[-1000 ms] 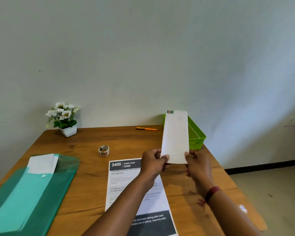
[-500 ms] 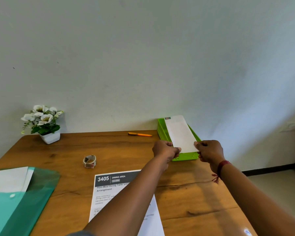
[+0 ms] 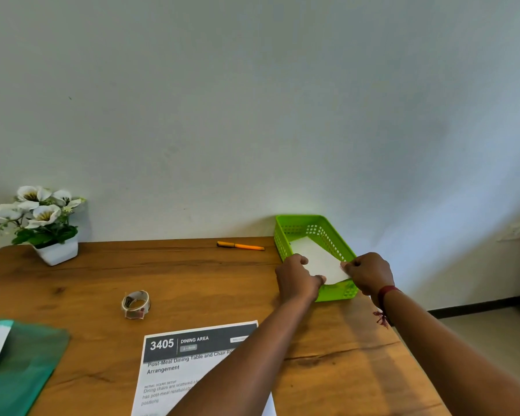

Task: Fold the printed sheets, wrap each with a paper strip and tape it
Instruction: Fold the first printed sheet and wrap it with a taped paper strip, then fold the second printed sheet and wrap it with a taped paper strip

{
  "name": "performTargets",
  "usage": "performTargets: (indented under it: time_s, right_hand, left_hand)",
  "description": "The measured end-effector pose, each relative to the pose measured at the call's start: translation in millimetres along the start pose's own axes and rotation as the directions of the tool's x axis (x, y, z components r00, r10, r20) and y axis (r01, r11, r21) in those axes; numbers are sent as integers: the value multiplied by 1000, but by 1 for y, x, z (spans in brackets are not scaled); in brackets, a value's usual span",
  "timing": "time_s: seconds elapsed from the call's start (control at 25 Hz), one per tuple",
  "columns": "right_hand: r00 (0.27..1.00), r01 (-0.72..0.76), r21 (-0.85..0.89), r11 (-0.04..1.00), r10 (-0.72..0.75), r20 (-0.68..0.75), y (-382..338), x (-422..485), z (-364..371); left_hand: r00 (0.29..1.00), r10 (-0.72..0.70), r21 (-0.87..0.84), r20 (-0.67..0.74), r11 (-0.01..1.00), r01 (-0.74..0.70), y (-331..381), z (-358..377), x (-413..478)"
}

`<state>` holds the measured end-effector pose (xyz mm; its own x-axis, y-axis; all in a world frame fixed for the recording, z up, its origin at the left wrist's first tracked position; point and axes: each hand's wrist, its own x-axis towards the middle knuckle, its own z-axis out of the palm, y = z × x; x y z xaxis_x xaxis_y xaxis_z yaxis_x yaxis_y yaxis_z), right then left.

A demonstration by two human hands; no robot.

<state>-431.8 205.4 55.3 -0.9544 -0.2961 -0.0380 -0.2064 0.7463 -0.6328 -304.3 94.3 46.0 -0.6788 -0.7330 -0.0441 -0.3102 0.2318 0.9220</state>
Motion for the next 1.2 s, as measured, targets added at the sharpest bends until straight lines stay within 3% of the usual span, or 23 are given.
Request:
performTargets:
  time_s: [0.2, 0.32, 0.44, 0.64, 0.88, 1.0, 1.2]
  right_hand:
    - [993, 13, -138, 990, -29, -117, 4, -8, 7]
    - [974, 88, -232, 969, -132, -182, -2, -27, 8]
    - [920, 310, -233, 922, -353, -172, -12, -57, 12]
    - [750, 632, -220, 743, -658, -66, -18, -122, 37]
    - [633, 764, -172, 622, -774, 14, -15, -213, 86]
    - [607, 787, -157, 597, -794, 26, -12, -244, 108]
    - [583, 804, -187, 565, -811, 55, -14, -261, 131]
  left_hand:
    - [982, 180, 120, -57, 978, -172, -11, -3, -5]
    - [960, 279, 213, -40, 941, -264, -15, -16, -13]
    - [944, 330, 286, 5, 904, -317, -25, -34, -26]
    - [913, 402, 371, 66, 840, -396, -56, -79, -70]
    - [917, 393, 527, 72, 765, -370, -125, -149, -140]
    - [909, 413, 565, 66, 735, -375, -159, -186, -163]
    - [896, 434, 586, -91, 751, -304, -190, -230, -169]
